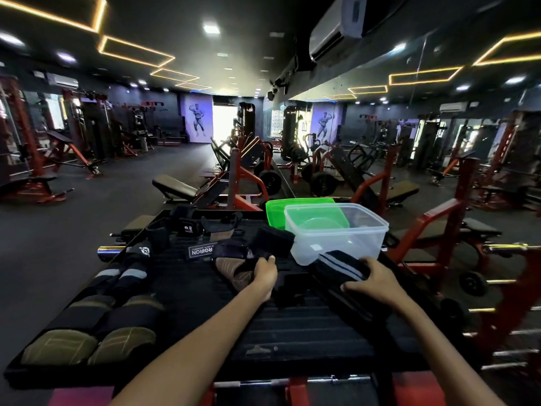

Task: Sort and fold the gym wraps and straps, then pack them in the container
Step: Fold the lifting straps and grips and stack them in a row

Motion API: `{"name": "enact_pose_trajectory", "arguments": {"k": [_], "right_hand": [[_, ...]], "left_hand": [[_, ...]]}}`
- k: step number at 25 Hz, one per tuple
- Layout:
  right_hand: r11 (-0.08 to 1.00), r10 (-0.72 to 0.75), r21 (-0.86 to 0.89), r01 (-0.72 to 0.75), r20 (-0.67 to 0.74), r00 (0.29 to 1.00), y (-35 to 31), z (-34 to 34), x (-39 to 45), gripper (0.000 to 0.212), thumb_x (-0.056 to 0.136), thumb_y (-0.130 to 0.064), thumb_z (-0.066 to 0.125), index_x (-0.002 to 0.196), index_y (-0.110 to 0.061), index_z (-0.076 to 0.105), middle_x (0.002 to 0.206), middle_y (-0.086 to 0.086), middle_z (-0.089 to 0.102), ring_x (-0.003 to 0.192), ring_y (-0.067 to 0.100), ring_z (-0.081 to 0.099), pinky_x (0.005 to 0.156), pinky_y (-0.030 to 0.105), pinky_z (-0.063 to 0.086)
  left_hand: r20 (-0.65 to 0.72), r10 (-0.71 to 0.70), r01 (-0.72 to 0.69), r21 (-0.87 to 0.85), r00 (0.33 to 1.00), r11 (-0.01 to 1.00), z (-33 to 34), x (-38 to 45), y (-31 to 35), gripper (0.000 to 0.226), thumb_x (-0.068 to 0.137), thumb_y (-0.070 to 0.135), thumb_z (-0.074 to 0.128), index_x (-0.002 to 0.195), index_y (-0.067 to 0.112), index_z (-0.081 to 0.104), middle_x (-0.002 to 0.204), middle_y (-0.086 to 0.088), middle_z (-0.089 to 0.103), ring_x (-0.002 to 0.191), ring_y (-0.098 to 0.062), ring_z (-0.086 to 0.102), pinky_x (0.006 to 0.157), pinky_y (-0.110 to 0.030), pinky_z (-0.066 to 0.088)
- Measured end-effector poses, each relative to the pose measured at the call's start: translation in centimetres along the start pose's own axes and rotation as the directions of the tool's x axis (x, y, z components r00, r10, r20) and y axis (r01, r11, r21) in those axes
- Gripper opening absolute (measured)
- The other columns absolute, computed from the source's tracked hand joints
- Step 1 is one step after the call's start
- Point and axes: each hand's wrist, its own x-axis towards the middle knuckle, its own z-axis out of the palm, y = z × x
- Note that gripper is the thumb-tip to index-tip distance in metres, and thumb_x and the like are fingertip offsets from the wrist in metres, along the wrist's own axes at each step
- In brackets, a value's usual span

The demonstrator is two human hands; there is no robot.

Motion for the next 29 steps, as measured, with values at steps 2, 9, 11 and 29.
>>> {"name": "enact_pose_trajectory", "arguments": {"k": [2, 9, 11, 29], "right_hand": [[0.995, -0.019, 0.092, 0.029, -0.108, 0.994, -0.3, -0.5, -0.5, 0.077, 0.062, -0.025, 0.087, 0.127, -0.004, 0.051, 0.130, 0.014, 0.054, 0.118, 0.026, 0.051, 0.094, 0.028, 0.039], [0.940, -0.176, 0.215, 0.265, -0.359, 0.916, -2.1, -1.2, -3.0, 0.069, 0.057, -0.021, 0.088, 0.118, -0.010, 0.057, 0.117, 0.004, 0.056, 0.109, 0.017, 0.053, 0.088, 0.021, 0.035], [0.899, -0.287, 0.183, 0.398, -0.441, 0.851, -3.9, -0.5, -3.8, 0.070, 0.055, -0.022, 0.090, 0.115, -0.011, 0.055, 0.113, -0.002, 0.053, 0.105, 0.009, 0.049, 0.089, 0.020, 0.035], [0.696, -0.699, 0.438, 0.569, 0.237, 0.674, -8.7, 9.1, -5.3, 0.087, 0.060, -0.025, 0.086, 0.133, -0.030, 0.039, 0.134, -0.023, 0.040, 0.123, -0.014, 0.036, 0.101, 0.005, 0.028]], "left_hand": [[0.022, 0.111, -0.109, 0.442, 0.994, 0.890, -0.1, 0.0, 0.5, 0.039, 0.102, 0.018, 0.033, 0.123, -0.009, 0.049, 0.130, -0.024, 0.051, 0.121, -0.037, 0.047, 0.099, -0.036, 0.038], [0.070, 0.246, -0.194, 0.829, 0.967, 0.524, -4.2, -3.5, 3.6, 0.036, 0.091, 0.036, 0.053, 0.099, 0.003, 0.066, 0.105, -0.014, 0.067, 0.097, -0.027, 0.066, 0.085, -0.035, 0.050], [0.285, 0.134, -0.235, 0.357, 0.949, 0.904, -4.5, -6.4, 3.8, 0.049, 0.094, 0.047, 0.046, 0.079, 0.007, 0.069, 0.079, -0.010, 0.070, 0.066, -0.016, 0.067, 0.069, -0.029, 0.051], [0.133, -0.173, 0.216, -0.695, 0.976, 0.685, -11.4, -8.6, 1.9, 0.029, 0.097, 0.007, 0.037, 0.075, 0.002, 0.055, 0.048, -0.010, 0.061, 0.040, -0.021, 0.062, 0.039, -0.026, 0.052]]}}
